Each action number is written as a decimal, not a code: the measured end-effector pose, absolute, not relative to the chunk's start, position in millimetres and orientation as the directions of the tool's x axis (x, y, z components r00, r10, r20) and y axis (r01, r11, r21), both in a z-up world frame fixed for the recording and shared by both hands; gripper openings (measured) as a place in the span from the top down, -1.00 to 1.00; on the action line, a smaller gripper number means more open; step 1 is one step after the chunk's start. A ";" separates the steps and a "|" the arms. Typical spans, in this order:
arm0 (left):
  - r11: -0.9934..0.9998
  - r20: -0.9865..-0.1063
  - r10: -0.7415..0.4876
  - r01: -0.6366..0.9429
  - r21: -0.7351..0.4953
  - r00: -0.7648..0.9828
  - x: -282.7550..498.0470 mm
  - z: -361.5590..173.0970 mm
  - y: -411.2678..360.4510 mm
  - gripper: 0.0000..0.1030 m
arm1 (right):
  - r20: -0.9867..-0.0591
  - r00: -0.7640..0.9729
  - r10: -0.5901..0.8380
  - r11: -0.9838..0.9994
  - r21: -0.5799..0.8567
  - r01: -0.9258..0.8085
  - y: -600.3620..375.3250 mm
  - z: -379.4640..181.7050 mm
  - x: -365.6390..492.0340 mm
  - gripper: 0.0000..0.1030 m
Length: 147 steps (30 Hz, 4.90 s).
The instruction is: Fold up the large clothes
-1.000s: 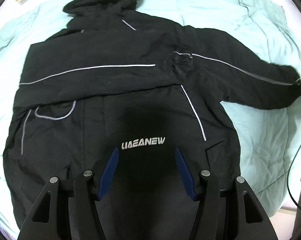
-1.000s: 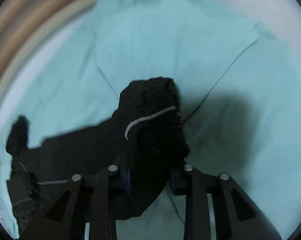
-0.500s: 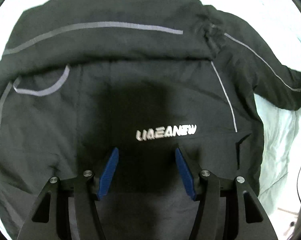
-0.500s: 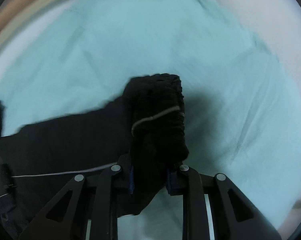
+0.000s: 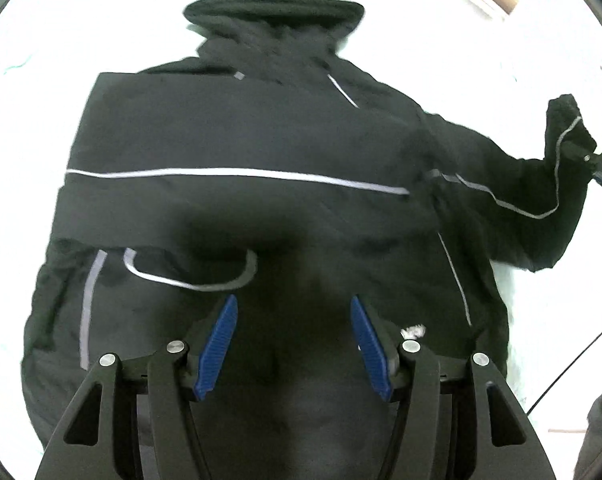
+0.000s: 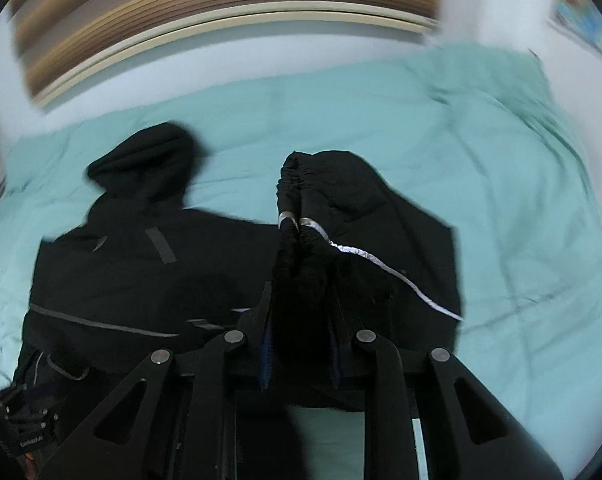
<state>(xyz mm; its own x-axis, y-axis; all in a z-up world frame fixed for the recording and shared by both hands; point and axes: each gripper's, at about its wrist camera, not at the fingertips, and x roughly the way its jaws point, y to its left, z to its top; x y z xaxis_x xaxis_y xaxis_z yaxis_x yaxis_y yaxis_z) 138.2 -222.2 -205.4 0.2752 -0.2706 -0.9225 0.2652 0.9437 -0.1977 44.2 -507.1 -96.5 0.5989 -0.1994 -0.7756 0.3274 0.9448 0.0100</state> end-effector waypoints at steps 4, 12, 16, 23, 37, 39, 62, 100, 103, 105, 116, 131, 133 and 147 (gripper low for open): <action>0.953 -0.916 -0.270 0.219 -0.210 0.298 157.2 -202.9 -194.4 -0.18 | -0.775 0.612 -0.161 0.980 -0.051 0.192 -411.2 -106.4 83.5 0.55; 0.969 -0.912 -0.246 0.106 -0.223 0.329 179.2 -213.1 -131.1 -0.18 | -0.824 0.567 -0.017 0.997 -0.057 -0.053 -279.6 -140.5 168.2 0.55; 0.976 -0.922 -0.216 0.049 -0.212 0.321 184.7 -227.5 -105.5 -0.18 | -0.874 0.485 0.025 0.987 -0.055 -0.149 -223.8 -181.5 196.1 0.55; 0.979 -0.931 -0.187 -0.018 -0.203 0.314 191.8 -242.1 -77.8 -0.18 | -0.934 0.358 0.011 0.979 -0.063 -0.195 -192.6 -251.7 226.7 0.21; 0.933 -0.863 -0.359 0.134 -0.333 0.356 232.7 -226.8 -101.1 -0.18 | -0.870 0.438 0.226 0.974 0.187 -0.131 -310.7 -182.1 160.1 -0.25; 0.903 -0.838 -0.429 0.173 -0.393 0.338 242.7 -230.3 -111.2 -0.18 | -0.871 0.454 0.186 0.982 0.179 -0.059 -344.3 -175.5 144.8 -0.26; 0.894 -0.753 -0.445 0.189 -0.406 0.485 283.5 -177.2 -122.3 0.69 | -0.898 0.439 0.026 0.972 0.126 0.199 -457.8 -193.0 115.4 -0.26; 0.969 -0.947 -0.201 0.195 -0.154 0.251 312.1 -269.8 -150.1 0.44 | -0.961 0.266 -0.069 0.966 0.002 0.259 -444.0 -265.2 235.2 -0.45; 0.967 -0.943 -0.205 0.200 -0.155 0.263 309.0 -269.5 -145.0 0.44 | -0.961 0.269 -0.068 0.964 0.006 0.264 -443.7 -267.3 236.2 -0.53; 0.969 -0.943 -0.204 0.193 -0.155 0.264 308.7 -269.2 -143.8 0.45 | -0.960 0.273 -0.069 0.964 0.006 0.267 -452.7 -270.3 224.1 -0.57; 0.978 -0.950 -0.148 0.187 -0.098 0.276 299.5 -264.4 -162.9 0.44 | -0.984 0.175 -0.021 0.956 0.032 0.291 -466.9 -245.8 211.3 -0.62; 0.947 -0.832 -0.302 0.245 -0.206 0.466 354.7 -129.3 -146.9 0.44 | -0.855 0.518 -0.010 0.929 0.183 0.320 -476.8 -99.7 243.3 -0.61; 0.951 -0.827 -0.294 0.237 -0.201 0.480 384.3 -130.0 -150.7 0.44 | -0.831 0.556 -0.025 0.931 0.184 0.316 -474.9 -89.1 269.0 -0.61; 0.919 -0.830 -0.379 0.270 -0.286 0.409 524.9 -224.3 -189.9 0.37 | -0.851 0.524 -0.003 0.944 0.171 0.283 -501.9 -183.6 395.7 -0.60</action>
<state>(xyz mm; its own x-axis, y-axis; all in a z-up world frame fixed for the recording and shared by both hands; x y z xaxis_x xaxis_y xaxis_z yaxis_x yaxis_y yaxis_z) 524.9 -189.9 -224.3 0.4087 -0.3785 -0.8305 0.2696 0.9194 -0.2864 395.7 -501.9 -183.6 0.5245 -0.0027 -0.8514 0.2832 0.9436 0.1714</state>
